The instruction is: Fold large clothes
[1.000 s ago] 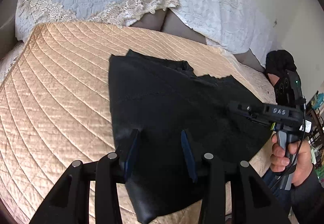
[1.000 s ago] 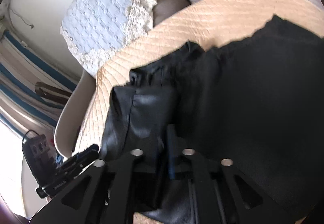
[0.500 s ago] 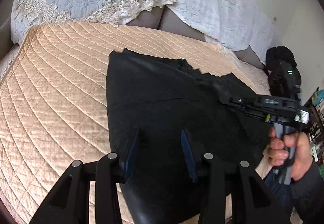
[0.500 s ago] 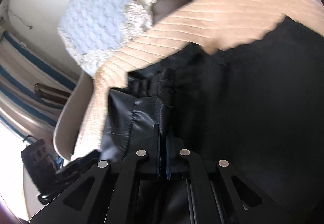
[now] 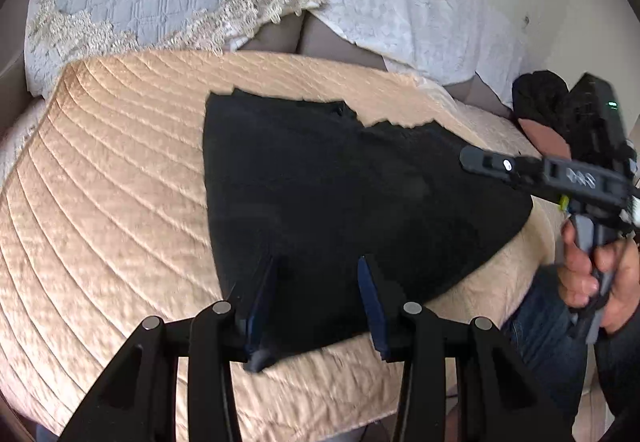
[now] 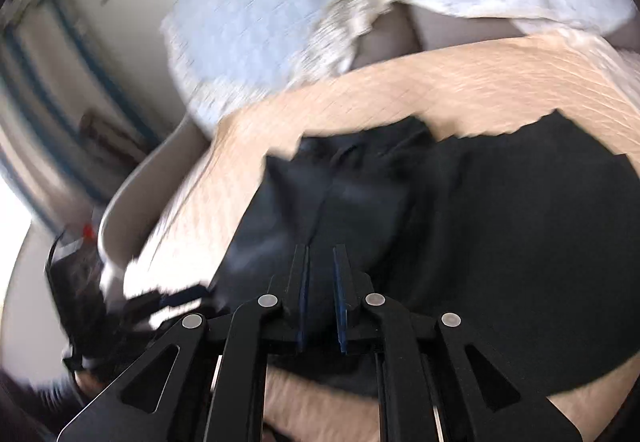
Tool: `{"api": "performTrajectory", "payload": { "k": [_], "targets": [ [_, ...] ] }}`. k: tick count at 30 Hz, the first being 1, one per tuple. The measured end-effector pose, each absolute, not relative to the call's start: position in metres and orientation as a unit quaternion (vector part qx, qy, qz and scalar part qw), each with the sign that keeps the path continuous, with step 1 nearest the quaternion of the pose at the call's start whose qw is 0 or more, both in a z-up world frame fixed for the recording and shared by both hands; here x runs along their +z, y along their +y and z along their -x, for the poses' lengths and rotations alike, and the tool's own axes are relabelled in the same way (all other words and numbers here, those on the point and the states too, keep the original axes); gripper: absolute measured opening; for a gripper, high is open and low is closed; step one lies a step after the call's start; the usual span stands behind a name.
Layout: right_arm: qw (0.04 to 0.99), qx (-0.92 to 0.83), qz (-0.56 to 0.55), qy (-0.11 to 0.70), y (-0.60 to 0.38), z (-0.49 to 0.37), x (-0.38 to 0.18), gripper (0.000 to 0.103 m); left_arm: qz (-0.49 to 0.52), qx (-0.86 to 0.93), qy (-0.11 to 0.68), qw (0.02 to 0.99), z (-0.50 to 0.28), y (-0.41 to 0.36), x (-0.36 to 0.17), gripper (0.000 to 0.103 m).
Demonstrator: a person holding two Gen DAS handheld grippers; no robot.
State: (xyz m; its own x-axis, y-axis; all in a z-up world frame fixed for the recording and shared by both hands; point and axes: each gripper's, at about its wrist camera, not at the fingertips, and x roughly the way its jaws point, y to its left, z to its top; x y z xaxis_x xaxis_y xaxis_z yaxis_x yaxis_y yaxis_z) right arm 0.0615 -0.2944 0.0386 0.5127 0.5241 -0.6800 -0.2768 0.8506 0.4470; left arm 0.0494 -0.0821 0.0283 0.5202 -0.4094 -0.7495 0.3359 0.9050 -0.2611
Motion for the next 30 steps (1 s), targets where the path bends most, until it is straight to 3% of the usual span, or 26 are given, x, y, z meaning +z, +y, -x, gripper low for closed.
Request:
{"api": "performTrajectory", "payload": {
  "k": [7,12,19,26,30],
  "targets": [
    [0.851,0.175,-0.12,0.48,-0.294,-0.059,-0.019,0.008,0.047,-0.201,0.445,0.871,-0.048,-0.089,0.01,0.043],
    [0.851,0.16,-0.103,0.489,-0.291,-0.06,-0.004,0.009,0.046,-0.206,0.448,0.869,-0.047,-0.087,0.014,0.043],
    [0.892,0.148,-0.106,0.413,-0.292,-0.116,0.038,0.012,0.045,-0.188,0.404,0.894,-0.103,-0.084,0.045,0.043],
    [0.872,0.11,-0.09,0.469,-0.287,-0.166,-0.028,0.012,0.034,-0.14,0.441,0.886,-0.185,-0.108,0.006,0.043],
    [0.884,0.099,-0.095,0.446,-0.293,-0.158,-0.038,0.011,0.048,-0.133,0.452,0.881,-0.187,-0.109,-0.014,0.044]
  ]
}}
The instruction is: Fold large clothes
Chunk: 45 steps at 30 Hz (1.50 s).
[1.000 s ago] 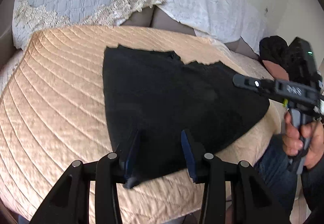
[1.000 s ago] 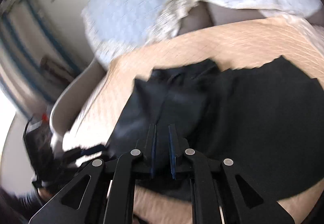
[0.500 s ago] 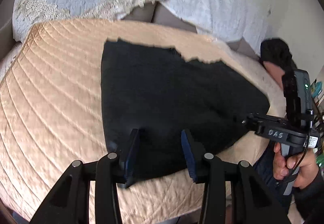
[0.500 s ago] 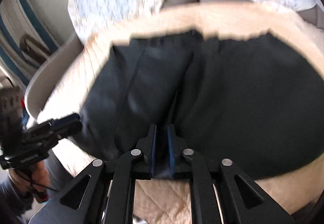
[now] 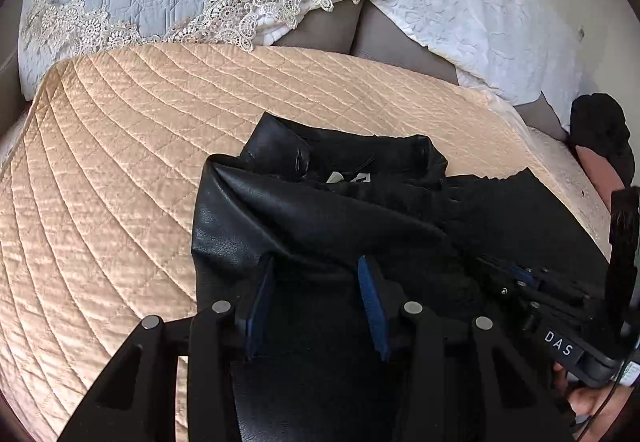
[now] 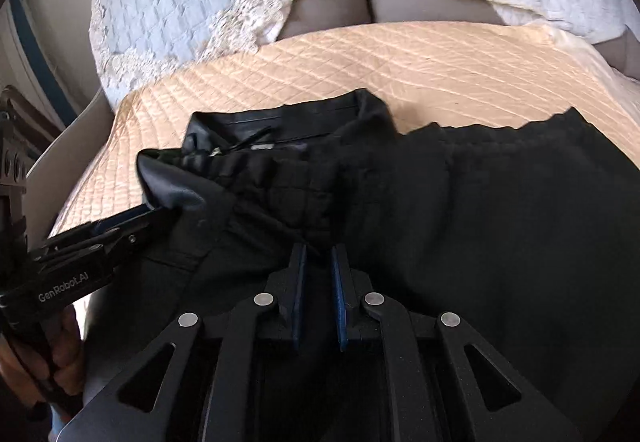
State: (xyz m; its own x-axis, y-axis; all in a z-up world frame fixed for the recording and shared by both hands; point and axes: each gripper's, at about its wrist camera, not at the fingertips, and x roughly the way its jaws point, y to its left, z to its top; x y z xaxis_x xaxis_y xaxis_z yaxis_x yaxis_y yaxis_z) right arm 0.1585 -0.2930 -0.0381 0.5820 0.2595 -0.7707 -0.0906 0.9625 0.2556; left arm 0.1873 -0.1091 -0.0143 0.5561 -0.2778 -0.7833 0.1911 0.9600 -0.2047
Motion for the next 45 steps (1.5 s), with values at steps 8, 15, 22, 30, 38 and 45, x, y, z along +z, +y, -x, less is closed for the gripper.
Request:
{"api": "performTrajectory", "payload": {
  "k": [8,15,22,30,38,45],
  "targets": [
    [0.882,0.104,-0.131,0.441,-0.306,-0.156,-0.021,0.014,0.011,-0.118,0.448,0.886,-0.186,-0.117,-0.005,0.044],
    [0.894,0.136,-0.123,0.41,-0.31,-0.096,0.012,0.016,0.015,-0.157,0.413,0.897,-0.133,-0.121,0.028,0.044],
    [0.894,0.108,-0.137,0.414,-0.335,-0.063,0.008,0.017,-0.006,-0.203,0.428,0.881,-0.108,-0.16,0.016,0.044],
    [0.892,0.056,-0.176,0.412,-0.377,-0.05,0.001,0.039,-0.042,-0.197,0.425,0.882,-0.108,-0.185,-0.01,0.045],
    [0.895,0.019,-0.215,0.389,-0.41,-0.029,0.012,0.049,-0.044,-0.195,0.432,0.879,-0.109,-0.188,-0.004,0.044],
    [0.886,-0.022,-0.278,0.371,-0.445,-0.004,0.013,0.053,-0.021,-0.205,0.401,0.893,-0.117,-0.184,0.031,0.043]
  ]
}}
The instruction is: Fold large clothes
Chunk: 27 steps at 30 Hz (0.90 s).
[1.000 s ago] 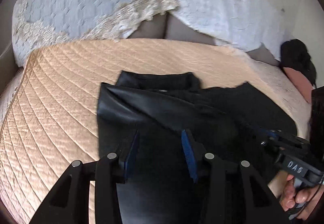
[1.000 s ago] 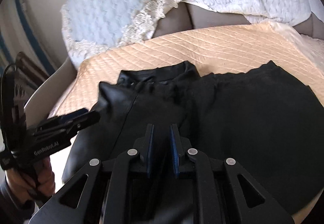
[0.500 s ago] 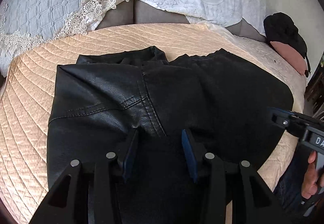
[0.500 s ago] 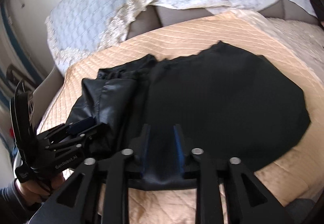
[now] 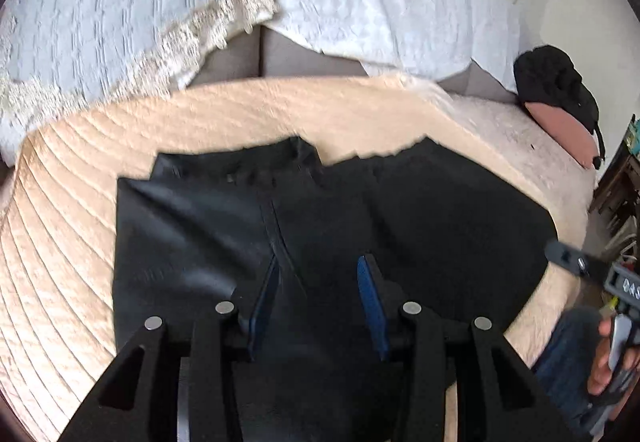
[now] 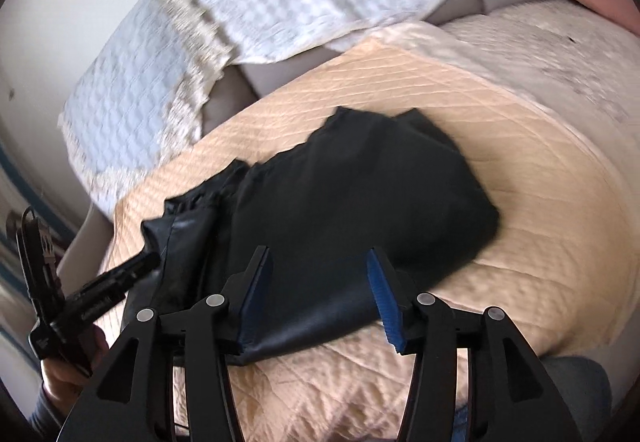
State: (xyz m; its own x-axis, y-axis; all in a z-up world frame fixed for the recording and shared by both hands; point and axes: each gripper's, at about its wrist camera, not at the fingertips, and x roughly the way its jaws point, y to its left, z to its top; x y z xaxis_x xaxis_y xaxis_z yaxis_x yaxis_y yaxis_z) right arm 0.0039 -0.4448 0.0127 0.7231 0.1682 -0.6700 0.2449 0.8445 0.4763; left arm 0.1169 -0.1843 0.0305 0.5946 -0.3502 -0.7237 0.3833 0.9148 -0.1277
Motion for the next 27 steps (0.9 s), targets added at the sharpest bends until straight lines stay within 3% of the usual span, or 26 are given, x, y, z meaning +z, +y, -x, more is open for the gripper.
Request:
{"api": "performTrajectory", "payload": {
  "k": [6,15,23,27],
  "targets": [
    [0.875,-0.04,-0.307,0.371,-0.468,0.012,0.004,0.055,-0.017,-0.181,0.445,0.877,-0.148,-0.198,-0.006,0.043],
    [0.845,-0.039,-0.381,0.374,-0.506,0.005,-0.027,0.059,-0.064,-0.121,0.428,0.893,-0.157,-0.226,-0.021,0.043],
    [0.831,-0.006,-0.433,0.348,-0.527,-0.007,-0.041,0.061,-0.075,-0.124,0.429,0.891,-0.136,-0.224,-0.004,0.042],
    [0.835,-0.002,-0.431,0.343,-0.526,-0.005,-0.037,0.061,-0.033,-0.146,0.415,0.897,-0.122,-0.215,0.022,0.042]
  ]
}}
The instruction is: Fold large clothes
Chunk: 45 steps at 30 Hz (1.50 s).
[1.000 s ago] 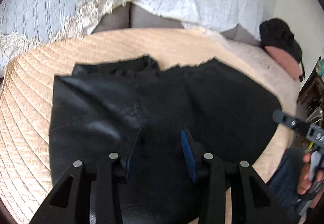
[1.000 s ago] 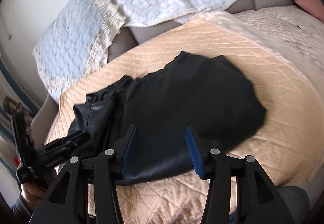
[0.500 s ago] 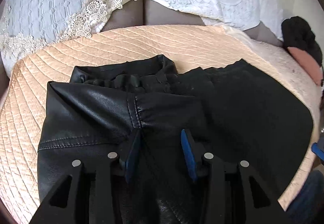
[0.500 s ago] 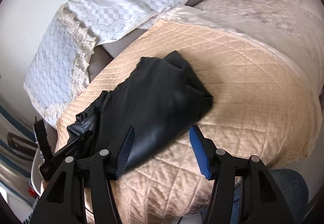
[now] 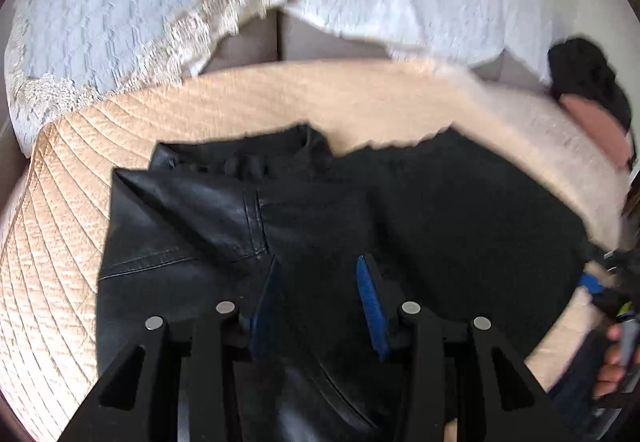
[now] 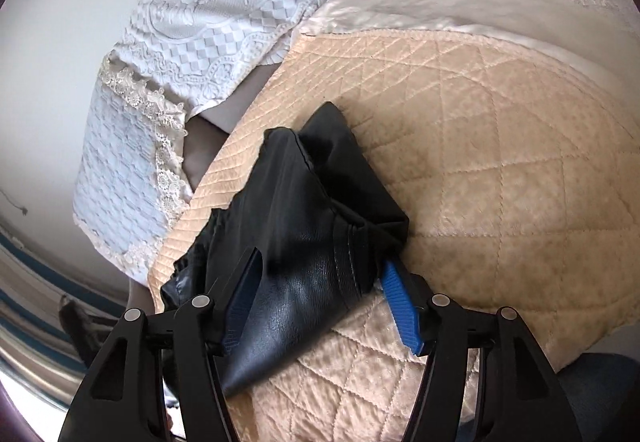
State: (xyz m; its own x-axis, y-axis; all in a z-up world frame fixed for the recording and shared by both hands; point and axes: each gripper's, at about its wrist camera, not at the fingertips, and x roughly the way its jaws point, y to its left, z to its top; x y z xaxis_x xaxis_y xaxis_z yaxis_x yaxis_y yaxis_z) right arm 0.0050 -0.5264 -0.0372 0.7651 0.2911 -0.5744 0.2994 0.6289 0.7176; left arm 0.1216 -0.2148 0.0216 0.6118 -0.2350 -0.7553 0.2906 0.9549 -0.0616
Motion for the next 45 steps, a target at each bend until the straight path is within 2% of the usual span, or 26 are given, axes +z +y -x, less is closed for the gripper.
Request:
{"api": "performTrajectory", "payload": {
  "k": [2,6,10,21,23,27,28,29,30,31,34,35,38,41,45],
  "targets": [
    [0.836,-0.005,-0.427,0.343,-0.525,-0.003,-0.04,0.061,-0.026,-0.137,0.404,0.904,-0.121,-0.209,0.028,0.042],
    [0.841,-0.02,-0.424,0.336,-0.526,-0.015,-0.04,0.061,-0.027,-0.128,0.448,0.884,-0.146,-0.213,0.0,0.042],
    [0.842,-0.041,-0.426,0.328,-0.527,-0.028,-0.04,0.061,-0.068,-0.127,0.433,0.89,-0.147,-0.232,-0.015,0.043],
    [0.831,-0.081,-0.432,0.341,-0.54,-0.023,-0.037,0.064,-0.05,-0.144,0.425,0.892,-0.145,-0.232,-0.018,0.043],
    [0.827,-0.073,-0.433,0.352,-0.544,-0.035,-0.037,0.074,-0.048,-0.145,0.423,0.893,-0.144,-0.232,-0.018,0.043],
    [0.828,-0.062,-0.421,0.364,-0.546,-0.043,-0.039,0.076,-0.045,-0.149,0.423,0.893,-0.145,-0.231,-0.018,0.043],
    [0.832,-0.052,-0.412,0.368,-0.543,-0.041,-0.038,0.071,-0.043,-0.149,0.422,0.893,-0.144,-0.23,-0.018,0.043],
    [0.831,-0.048,-0.408,0.375,-0.54,-0.037,-0.038,0.045,-0.041,-0.15,0.422,0.893,-0.145,-0.229,-0.018,0.043],
    [0.824,-0.033,-0.419,0.381,-0.537,-0.032,-0.04,0.036,-0.039,-0.151,0.421,0.894,-0.144,-0.229,-0.018,0.043],
    [0.824,-0.03,-0.421,0.379,-0.535,-0.029,-0.04,0.032,-0.037,-0.151,0.42,0.894,-0.144,-0.228,-0.018,0.043],
    [0.821,-0.028,-0.429,0.375,-0.537,-0.029,-0.043,0.031,-0.038,-0.153,0.42,0.894,-0.144,-0.228,-0.018,0.043],
    [0.813,-0.029,-0.442,0.379,-0.541,-0.033,-0.048,0.036,-0.038,-0.154,0.42,0.894,-0.145,-0.228,-0.018,0.043],
    [0.811,-0.033,-0.444,0.378,-0.542,-0.041,-0.051,0.036,-0.036,-0.154,0.42,0.894,-0.145,-0.228,-0.018,0.043],
    [0.818,-0.025,-0.435,0.376,-0.536,-0.038,-0.042,0.021,-0.036,-0.153,0.42,0.894,-0.145,-0.229,-0.018,0.043],
    [0.84,0.0,-0.415,0.35,-0.523,-0.027,-0.007,0.019,-0.035,-0.153,0.421,0.893,-0.146,-0.229,-0.018,0.043]
  ]
}}
